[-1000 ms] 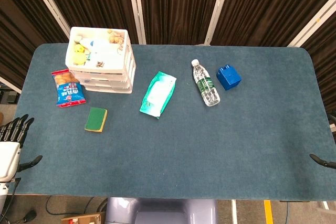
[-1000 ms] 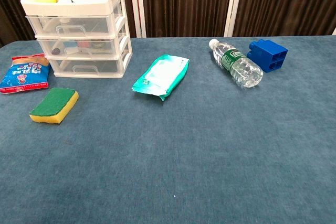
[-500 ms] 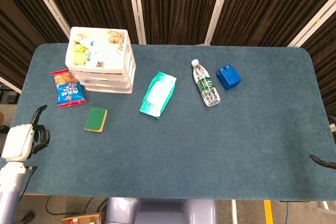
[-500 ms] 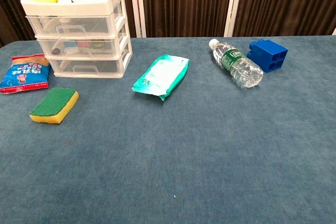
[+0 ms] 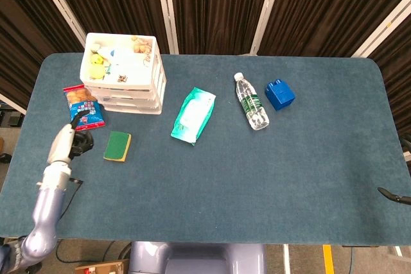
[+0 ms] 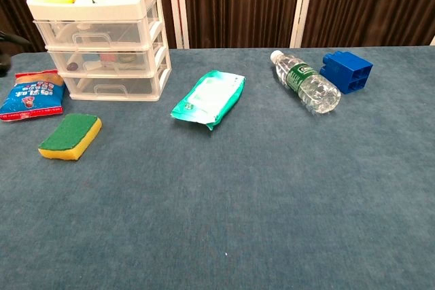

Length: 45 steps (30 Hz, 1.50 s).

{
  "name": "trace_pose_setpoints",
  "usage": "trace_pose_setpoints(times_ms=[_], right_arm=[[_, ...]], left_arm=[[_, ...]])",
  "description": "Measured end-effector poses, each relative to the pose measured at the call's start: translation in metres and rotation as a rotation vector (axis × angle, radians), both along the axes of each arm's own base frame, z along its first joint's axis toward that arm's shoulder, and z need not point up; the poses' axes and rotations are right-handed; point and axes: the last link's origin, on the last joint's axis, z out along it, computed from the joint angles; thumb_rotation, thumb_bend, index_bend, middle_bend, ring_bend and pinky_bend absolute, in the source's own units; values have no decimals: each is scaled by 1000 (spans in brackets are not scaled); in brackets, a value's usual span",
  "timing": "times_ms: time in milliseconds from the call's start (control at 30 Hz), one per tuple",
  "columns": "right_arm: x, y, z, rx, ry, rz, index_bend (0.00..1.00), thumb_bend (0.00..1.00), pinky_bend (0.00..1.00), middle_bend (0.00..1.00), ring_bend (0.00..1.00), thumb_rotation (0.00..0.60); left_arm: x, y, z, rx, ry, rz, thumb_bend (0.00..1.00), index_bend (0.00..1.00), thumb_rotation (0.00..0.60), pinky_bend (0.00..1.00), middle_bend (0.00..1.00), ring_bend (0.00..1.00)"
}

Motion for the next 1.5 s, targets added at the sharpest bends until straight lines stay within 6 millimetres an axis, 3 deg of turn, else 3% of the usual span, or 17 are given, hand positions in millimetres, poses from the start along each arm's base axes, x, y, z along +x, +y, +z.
trace_pose_setpoints(times_ms=[267,667,1500], right_arm=[[0,1,1,6,-12,2,0,139,0,0,0,600],[-1,0,2,10,-33,-7,0,139,0,0,0,600],[-1,-1,4,13,-57,-18,0,139,0,0,0,600]], left_arm=[[21,34,-31,-54,-124,57,741,132,600,875,977,914],[32,57,-61,-91,-185,97,741,132,600,875,977,914],[40,87,-87,-106,-286,150,742,129,600,875,977,914]])
